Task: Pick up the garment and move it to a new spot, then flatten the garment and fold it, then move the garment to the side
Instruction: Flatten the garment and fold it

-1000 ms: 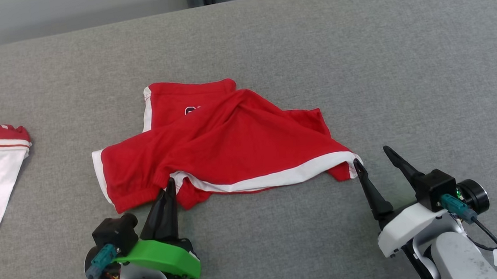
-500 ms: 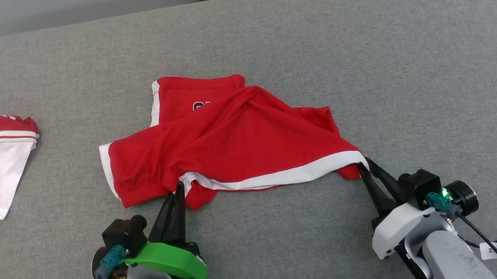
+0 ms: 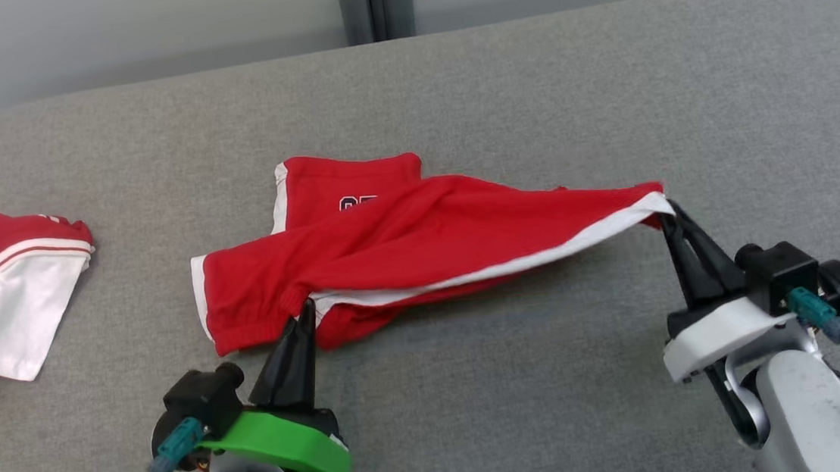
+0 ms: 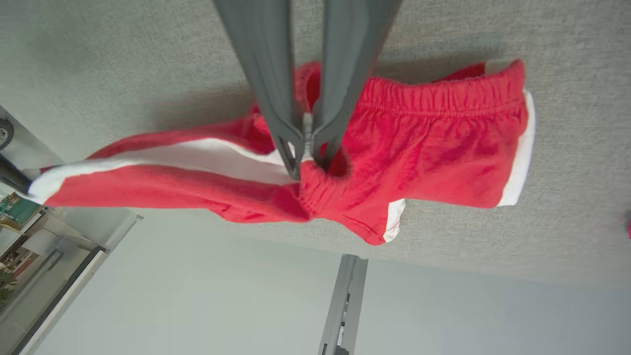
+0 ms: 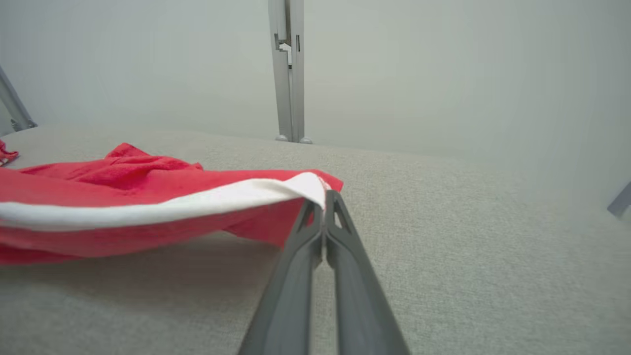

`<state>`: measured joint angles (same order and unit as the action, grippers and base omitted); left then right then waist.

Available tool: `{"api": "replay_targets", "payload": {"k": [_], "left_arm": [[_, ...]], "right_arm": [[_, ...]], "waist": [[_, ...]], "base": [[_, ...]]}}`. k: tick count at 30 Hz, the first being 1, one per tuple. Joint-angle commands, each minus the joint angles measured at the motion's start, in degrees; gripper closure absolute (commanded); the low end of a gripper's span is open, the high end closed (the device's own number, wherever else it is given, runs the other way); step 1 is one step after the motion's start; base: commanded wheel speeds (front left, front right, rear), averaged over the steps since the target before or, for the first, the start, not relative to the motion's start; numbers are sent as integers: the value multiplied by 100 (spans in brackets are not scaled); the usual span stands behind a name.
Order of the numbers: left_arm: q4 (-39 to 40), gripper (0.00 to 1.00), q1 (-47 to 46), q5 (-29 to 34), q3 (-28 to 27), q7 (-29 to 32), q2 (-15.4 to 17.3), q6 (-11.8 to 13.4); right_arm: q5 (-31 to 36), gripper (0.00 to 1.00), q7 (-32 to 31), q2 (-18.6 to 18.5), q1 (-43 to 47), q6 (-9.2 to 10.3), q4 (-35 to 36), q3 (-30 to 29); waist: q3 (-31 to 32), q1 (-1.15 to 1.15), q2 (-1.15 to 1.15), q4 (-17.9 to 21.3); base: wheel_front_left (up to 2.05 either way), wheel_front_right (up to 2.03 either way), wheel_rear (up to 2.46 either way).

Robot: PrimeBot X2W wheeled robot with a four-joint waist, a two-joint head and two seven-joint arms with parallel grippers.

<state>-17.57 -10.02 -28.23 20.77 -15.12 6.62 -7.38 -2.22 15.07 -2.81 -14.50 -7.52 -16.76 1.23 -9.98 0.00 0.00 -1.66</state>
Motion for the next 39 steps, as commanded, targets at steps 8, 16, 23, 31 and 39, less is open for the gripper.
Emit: {"api": "replay_targets", "payload": {"k": [8,16,23,31,39], "left_arm": [[867,100,-808,-582,499,-1,1052,-16],[1735,100,-2622,-1414,766,810,1954,-16],[1744,100,-3943,-1881,677,1371,2209,-16],[849,100,-5073,-2187,799,1433,2139,-16],[-113,100,-6131,-2469,946,567,1908,-16]], "right_arm": [[138,100,15,-204,-592,7,887,-215],[21,100,5,-933,-1636,6,1306,144],[147,100,-323,-1337,-3029,6,1223,571],[681,100,-398,-1289,-4730,6,287,846],[1459,100,-41,-865,-5944,7,-446,103]], "waist": [[545,0,0,76],[553,0,0,137],[-147,0,0,337],[-1276,0,0,618],[-1783,0,0,782]], "base": [[0,0,0],[0,0,0],[0,0,0],[0,0,0],[0,0,0]]}}
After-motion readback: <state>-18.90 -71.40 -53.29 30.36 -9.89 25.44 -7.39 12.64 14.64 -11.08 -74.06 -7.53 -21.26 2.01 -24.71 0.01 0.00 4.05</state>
